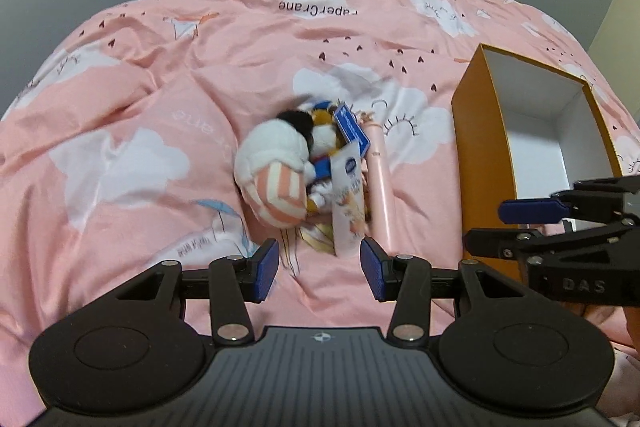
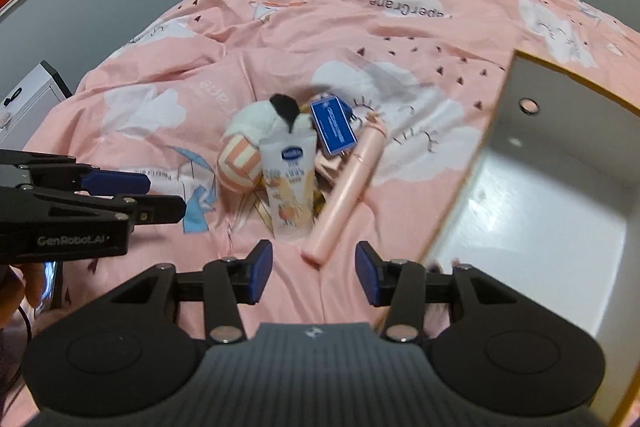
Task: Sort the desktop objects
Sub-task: 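Grasp the thin clear card beside the plush toy with the left tool, then grasp the pink bottle with the right tool while the left tool holds the card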
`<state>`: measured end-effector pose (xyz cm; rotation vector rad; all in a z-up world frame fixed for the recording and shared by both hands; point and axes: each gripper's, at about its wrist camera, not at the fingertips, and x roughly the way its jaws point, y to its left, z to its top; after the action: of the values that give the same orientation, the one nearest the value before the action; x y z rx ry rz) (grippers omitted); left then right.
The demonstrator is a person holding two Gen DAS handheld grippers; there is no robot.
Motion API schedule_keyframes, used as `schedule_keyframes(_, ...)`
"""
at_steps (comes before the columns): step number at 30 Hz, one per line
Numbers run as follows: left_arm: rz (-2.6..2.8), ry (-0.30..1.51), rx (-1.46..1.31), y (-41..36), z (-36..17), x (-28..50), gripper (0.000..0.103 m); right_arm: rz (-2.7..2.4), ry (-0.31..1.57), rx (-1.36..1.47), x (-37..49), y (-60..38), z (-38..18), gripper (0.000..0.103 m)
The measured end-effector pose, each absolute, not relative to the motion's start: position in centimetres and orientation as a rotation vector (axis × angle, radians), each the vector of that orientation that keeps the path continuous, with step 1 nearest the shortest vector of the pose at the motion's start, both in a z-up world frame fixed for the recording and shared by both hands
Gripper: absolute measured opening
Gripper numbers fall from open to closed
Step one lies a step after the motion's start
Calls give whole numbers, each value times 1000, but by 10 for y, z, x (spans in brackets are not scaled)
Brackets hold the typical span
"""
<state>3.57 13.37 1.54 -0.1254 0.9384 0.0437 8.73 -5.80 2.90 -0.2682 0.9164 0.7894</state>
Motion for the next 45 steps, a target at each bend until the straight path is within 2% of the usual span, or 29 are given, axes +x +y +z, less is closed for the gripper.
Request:
schedule_keyframes(17, -130, 985, 5, 130, -4, 122, 54, 760, 1016, -382, 176, -3, -2, 47)
schedule_keyframes(19, -148, 1008, 14, 130, -11, 135, 50, 763, 1029, -392, 181, 0, -6, 47)
schedule_keyframes(21, -166, 1028, 21, 131, -18, 145, 41, 772, 1037, -395, 186, 1, -9, 47)
schedule_keyframes(26, -196, 1072, 26, 131, -34, 162, 33, 778, 1049, -410, 198, 7, -16, 45)
schedule_keyframes(30, -229, 1094, -3, 134, -42, 164, 16, 789, 1072, -399, 206, 11, -20, 43)
schedule_keyframes(33, -231, 1081, -27, 138, -42, 158, 9, 801, 1080, -396, 209, 17, -22, 43)
schedule_keyframes(36, -212, 1075, -64, 144, -35, 147, 6, 821, 1069, -419, 206, 25, -24, 43)
schedule_keyframes(45, -97, 1032, -139, 169, -23, 120, 6, 880, 1066, -451, 202, 54, -30, 40)
